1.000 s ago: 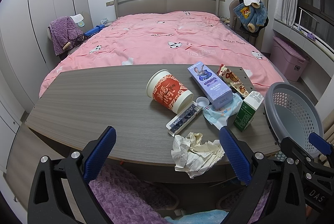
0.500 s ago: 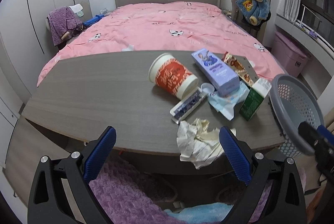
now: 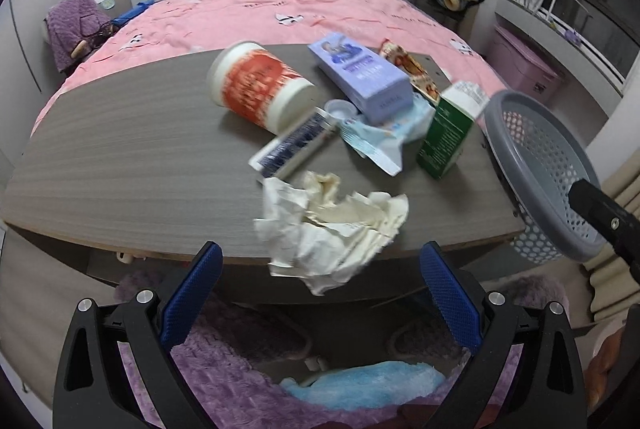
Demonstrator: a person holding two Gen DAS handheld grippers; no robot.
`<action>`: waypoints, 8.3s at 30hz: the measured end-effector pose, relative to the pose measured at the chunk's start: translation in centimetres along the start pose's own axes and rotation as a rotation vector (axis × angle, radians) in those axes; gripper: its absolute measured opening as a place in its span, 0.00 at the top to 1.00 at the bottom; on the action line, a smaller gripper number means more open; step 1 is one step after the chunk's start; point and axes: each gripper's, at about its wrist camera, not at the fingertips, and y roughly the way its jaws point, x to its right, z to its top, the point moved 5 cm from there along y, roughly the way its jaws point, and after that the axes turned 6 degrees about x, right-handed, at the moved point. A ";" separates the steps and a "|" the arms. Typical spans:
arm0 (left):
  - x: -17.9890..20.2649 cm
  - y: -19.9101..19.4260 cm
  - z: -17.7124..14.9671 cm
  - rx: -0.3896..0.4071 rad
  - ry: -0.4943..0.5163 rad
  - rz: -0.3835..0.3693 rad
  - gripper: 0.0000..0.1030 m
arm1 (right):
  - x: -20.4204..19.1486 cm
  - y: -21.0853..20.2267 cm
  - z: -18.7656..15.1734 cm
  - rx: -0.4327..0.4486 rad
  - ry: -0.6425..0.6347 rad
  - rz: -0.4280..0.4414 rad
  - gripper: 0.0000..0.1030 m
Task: Collect trash
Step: 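Grasp the crumpled tissue with the left tool while the right tool grasps the milk carton, then carry both items over the grey basket and open both tools to drop them, then move both open tools back over the table toward the cup and box, then grasp the lavender toothpaste box with the right tool while the left tool grasps the paper cup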
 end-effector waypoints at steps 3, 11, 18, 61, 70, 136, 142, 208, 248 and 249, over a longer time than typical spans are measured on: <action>0.5 0.7 -0.1 -0.012 0.010 0.009 0.08 | 0.5 0.4 -0.1 -0.004 0.015 0.000 0.06; 0.2 2.6 -0.7 -0.029 0.016 0.043 0.08 | 0.9 1.6 -0.5 -0.029 0.023 0.002 0.06; -0.9 3.8 -0.1 -0.009 -0.023 0.023 0.09 | 0.3 2.8 -0.8 -0.044 -0.007 0.012 0.06; -2.6 0.3 2.4 0.126 -0.018 -0.047 0.46 | -6.5 10.2 1.1 -0.049 -0.190 0.158 0.61; -1.0 -0.5 3.1 0.141 0.019 -0.105 0.46 | -4.5 7.5 1.9 -0.023 -0.104 0.149 0.62; 22.2 6.5 9.4 0.079 0.259 -0.318 0.36 | 16.6 5.5 3.7 0.000 0.146 -0.122 0.44; 22.0 6.4 9.4 0.079 0.264 -0.303 0.34 | 16.6 5.4 3.8 0.002 0.150 -0.128 0.44; 3.7 0.7 9.8 0.186 0.004 -0.111 0.23 | 3.7 4.5 4.6 0.051 -0.015 0.013 0.10; -14.6 3.8 8.6 0.164 -0.274 0.162 0.23 | -14.3 17.8 5.8 -0.148 -0.431 -0.003 0.16; -14.6 3.8 8.6 0.163 -0.274 0.162 0.23 | -14.4 18.1 5.7 -0.156 -0.436 -0.010 0.17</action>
